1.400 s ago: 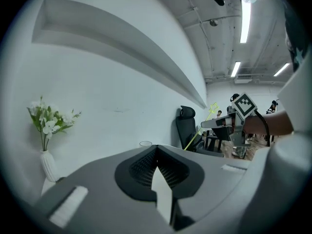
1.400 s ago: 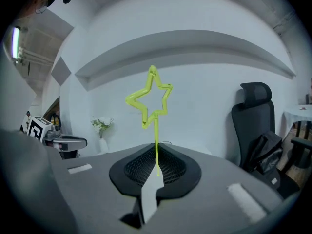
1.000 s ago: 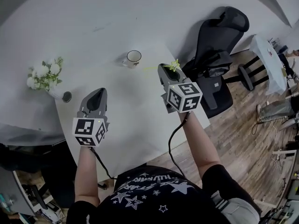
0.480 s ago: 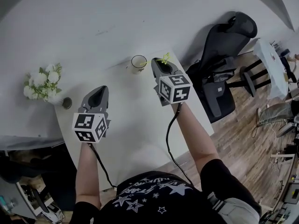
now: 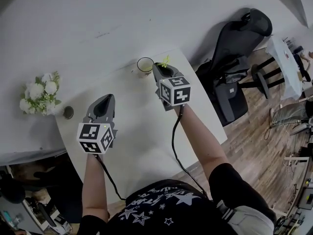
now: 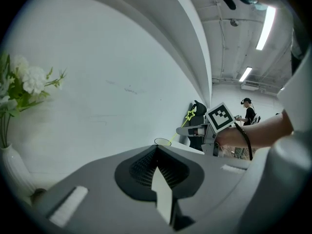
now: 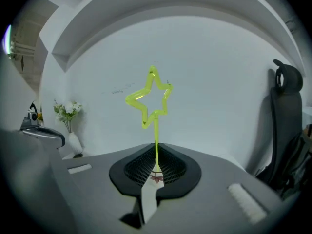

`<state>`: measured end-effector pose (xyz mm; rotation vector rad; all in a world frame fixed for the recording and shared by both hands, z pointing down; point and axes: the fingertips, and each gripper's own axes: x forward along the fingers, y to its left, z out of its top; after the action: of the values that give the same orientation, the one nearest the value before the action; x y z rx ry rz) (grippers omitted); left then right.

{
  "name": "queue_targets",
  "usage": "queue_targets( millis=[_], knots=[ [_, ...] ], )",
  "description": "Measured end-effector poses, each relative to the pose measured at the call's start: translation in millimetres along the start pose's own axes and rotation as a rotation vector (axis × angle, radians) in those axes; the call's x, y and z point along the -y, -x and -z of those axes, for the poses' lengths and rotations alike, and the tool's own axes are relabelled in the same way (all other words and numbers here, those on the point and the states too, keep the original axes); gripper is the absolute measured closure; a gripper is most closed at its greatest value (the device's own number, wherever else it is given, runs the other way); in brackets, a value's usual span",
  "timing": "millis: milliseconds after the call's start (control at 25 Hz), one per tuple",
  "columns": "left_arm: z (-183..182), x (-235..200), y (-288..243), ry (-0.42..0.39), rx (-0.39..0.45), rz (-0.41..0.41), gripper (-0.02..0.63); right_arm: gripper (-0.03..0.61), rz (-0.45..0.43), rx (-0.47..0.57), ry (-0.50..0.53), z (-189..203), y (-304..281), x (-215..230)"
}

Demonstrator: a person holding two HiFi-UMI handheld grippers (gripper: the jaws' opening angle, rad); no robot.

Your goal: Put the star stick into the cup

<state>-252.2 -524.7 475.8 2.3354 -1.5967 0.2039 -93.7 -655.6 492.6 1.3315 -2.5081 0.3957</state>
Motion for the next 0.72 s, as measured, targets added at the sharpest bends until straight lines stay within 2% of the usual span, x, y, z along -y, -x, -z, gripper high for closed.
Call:
queue_targets(
  millis=[440, 720],
  knots=[
    [14, -2, -4, 0.016, -0.028, 0.012, 0.611, 0.546, -0.001, -0.026, -0.037, 15, -17, 3],
    [23, -1, -6, 0.024, -0.042, 0.012, 0.611, 0.545, 0.014, 0.003, -0.080, 14, -25, 11]
  ],
)
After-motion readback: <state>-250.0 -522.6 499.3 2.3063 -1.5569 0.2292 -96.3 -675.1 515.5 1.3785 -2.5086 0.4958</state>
